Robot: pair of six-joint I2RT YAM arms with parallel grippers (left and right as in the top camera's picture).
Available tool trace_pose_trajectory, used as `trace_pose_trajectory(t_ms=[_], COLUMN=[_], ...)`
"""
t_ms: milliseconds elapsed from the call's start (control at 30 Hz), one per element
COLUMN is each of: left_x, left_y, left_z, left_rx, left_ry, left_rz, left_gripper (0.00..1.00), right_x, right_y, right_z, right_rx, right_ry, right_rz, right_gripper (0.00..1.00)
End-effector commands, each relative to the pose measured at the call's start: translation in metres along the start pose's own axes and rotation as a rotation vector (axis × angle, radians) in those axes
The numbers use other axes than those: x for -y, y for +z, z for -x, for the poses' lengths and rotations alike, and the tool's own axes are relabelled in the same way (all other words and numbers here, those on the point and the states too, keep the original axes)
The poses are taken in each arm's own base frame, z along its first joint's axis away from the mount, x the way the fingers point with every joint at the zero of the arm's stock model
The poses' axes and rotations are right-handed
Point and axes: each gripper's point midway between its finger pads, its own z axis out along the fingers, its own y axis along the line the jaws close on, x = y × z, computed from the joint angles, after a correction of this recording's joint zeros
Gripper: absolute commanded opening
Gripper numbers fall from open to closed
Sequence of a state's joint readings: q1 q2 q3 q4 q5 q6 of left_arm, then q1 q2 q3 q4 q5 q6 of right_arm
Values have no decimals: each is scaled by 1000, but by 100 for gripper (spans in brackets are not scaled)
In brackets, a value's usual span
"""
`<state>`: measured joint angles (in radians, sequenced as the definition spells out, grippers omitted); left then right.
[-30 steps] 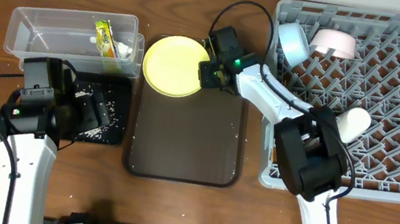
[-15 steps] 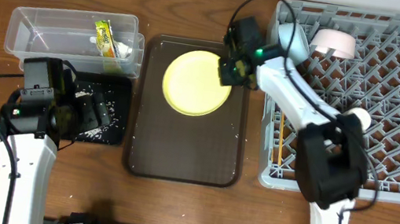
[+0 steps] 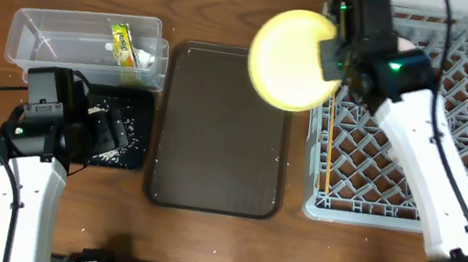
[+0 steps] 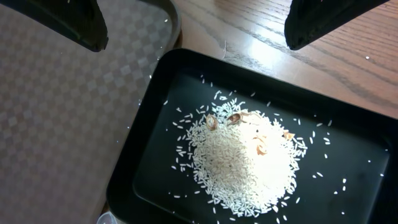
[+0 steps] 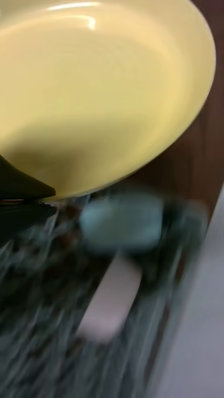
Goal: Sort waste into correct bins and load items into the dishwasher rack
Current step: 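Lift the yellow plate and carry it over the rack, then stand the yellow plate upright in the rack and release it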
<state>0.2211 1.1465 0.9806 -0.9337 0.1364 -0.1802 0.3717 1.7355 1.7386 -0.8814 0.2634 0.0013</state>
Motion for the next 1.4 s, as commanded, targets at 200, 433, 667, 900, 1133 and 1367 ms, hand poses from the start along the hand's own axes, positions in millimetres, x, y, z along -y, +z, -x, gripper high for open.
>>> trace_pose_trajectory(t_ms=[200, 433, 667, 900, 1133, 1367], left_x=[3, 3, 3, 3, 3, 3], left_y=[-6, -6, -6, -6, -6, -6], left_z=[10, 10, 9, 9, 9, 10], left_rx=[28, 28, 27, 27, 27, 29], left_ry=[-3, -3, -4, -4, -4, -3], left_rz=[-15, -15, -15, -15, -15, -15], left_gripper=[93, 93, 93, 93, 93, 93], right_x=[125, 135, 138, 106, 44, 3], right_y=[-49, -55, -38, -10, 16, 14], right_z=[-23, -32, -60, -78, -74, -73], right_rx=[-109, -139, -216, -234, -210, -216], right_ry=[-58, -58, -76, -18, 49, 106], right_rz=[-659, -745, -755, -570, -187, 95], right_gripper=[1, 1, 1, 1, 1, 24])
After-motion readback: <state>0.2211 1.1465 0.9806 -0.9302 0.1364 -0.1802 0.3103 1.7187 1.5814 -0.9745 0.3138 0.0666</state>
